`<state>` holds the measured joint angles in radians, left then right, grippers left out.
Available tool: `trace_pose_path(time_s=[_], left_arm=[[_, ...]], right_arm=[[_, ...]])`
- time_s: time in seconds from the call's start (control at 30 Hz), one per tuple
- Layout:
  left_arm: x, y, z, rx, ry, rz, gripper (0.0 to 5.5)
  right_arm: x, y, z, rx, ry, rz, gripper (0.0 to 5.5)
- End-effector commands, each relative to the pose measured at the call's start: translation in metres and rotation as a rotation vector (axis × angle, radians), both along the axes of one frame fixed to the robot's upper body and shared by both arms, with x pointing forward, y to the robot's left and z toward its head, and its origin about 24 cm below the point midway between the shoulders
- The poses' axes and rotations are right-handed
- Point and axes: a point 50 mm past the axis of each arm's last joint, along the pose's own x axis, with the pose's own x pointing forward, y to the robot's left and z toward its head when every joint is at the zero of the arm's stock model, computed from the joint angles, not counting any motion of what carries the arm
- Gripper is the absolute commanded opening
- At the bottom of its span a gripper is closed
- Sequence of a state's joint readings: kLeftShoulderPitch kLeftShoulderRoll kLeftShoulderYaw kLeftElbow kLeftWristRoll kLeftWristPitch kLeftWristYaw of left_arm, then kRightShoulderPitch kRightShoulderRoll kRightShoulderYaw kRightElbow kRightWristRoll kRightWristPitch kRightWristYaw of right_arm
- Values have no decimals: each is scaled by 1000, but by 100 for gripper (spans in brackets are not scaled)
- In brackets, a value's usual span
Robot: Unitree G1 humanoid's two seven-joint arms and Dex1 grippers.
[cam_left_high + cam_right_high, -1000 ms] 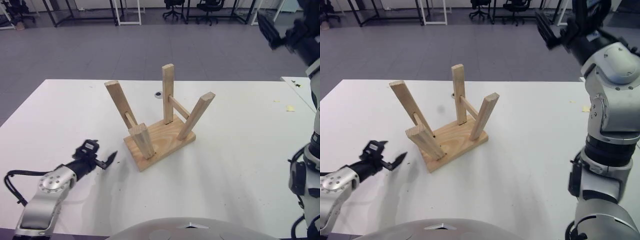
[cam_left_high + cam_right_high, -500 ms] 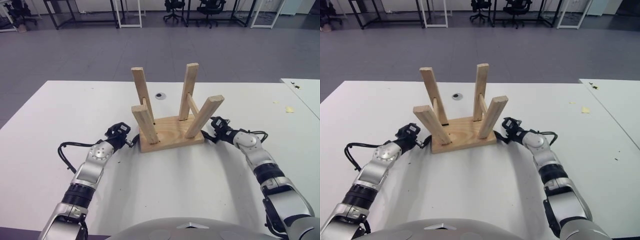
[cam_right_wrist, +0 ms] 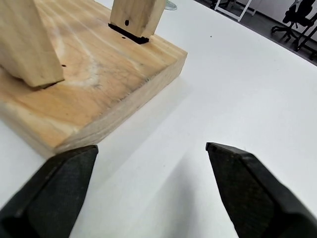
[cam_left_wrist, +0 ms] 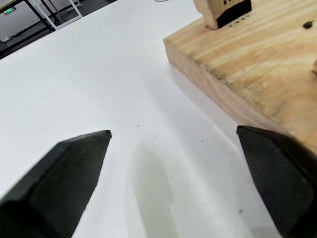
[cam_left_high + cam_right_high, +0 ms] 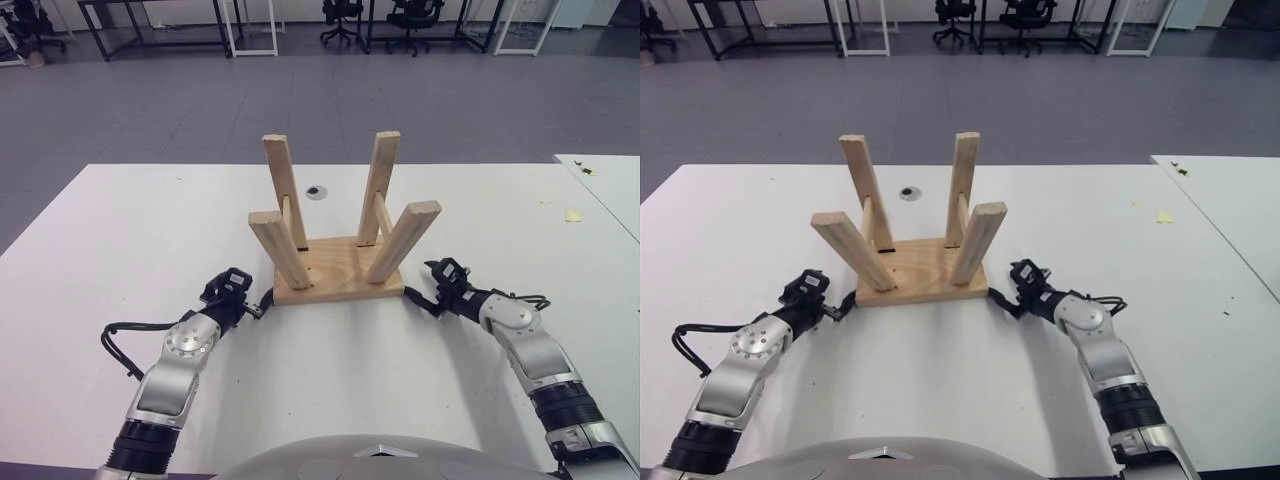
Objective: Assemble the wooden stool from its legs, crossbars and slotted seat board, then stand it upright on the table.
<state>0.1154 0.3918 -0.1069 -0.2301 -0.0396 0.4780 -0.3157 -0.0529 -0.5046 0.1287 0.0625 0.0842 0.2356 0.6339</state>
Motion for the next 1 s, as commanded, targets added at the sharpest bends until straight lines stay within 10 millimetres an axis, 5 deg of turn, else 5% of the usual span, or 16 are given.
trace_pose_path(time_s=[0.03,0.2,0.57,0.8,1.0], left_arm=[[-12,-45,25,-259,92,-186,470],[-31,-38,67,-349,96,-277,470],[-46,-18,96,-248,98,-319,470],[-50,-5,102,-189,115,-331,470],[-41,53,81,217,245,-375,470]], right_arm=[[-19,39,38,179,16,238,411],[-42,27,71,170,97,295,411],[-53,7,135,159,70,275,411],[-59,0,131,69,117,270,411],[-61,-24,125,-145,208,334,411]])
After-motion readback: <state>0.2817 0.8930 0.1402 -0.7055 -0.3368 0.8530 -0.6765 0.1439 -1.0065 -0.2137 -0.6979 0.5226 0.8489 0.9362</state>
